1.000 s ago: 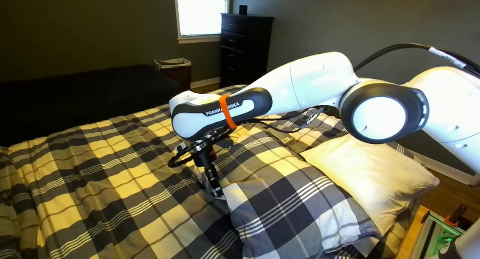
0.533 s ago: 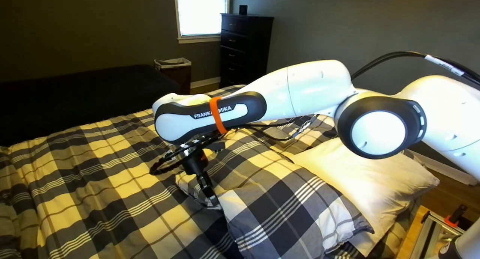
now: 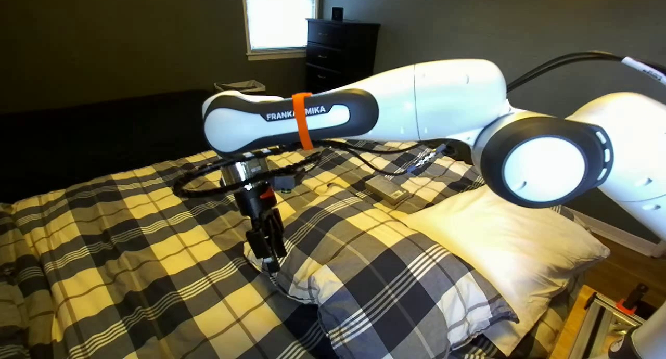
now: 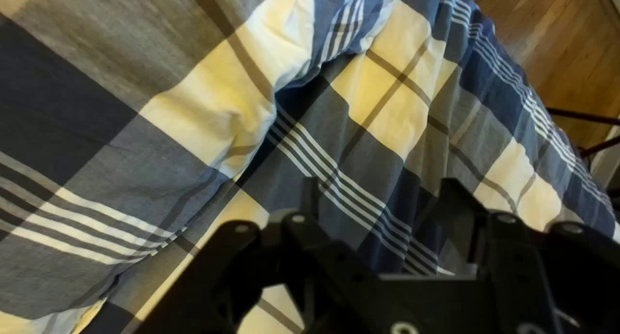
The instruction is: Move the pillow to the left
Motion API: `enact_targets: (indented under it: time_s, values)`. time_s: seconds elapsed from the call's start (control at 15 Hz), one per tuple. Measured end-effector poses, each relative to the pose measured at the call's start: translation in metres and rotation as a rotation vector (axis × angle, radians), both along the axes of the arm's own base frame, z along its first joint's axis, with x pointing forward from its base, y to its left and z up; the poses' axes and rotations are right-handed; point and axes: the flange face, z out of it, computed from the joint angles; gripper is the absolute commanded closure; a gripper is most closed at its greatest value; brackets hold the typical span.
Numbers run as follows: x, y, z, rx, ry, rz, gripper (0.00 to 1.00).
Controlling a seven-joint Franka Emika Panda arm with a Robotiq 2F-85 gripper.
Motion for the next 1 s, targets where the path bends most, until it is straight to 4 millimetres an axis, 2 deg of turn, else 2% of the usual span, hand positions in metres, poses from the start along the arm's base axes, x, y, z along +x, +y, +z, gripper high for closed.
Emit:
enact_targets:
  time_s: [0.2,0.47,0.73,1.0]
  values:
    - [-0.005,0.007,0.035,-0.053,-0.028,-0.149,0.0]
    - [-0.025,0.018,0.063,-0.149,-0.024,-0.341,0.0]
    - [-0.041,0.02,0.073,-0.245,-0.016,-0.467,0.0]
    - [-0.043,0.017,0.072,-0.262,-0.013,-0.481,0.0]
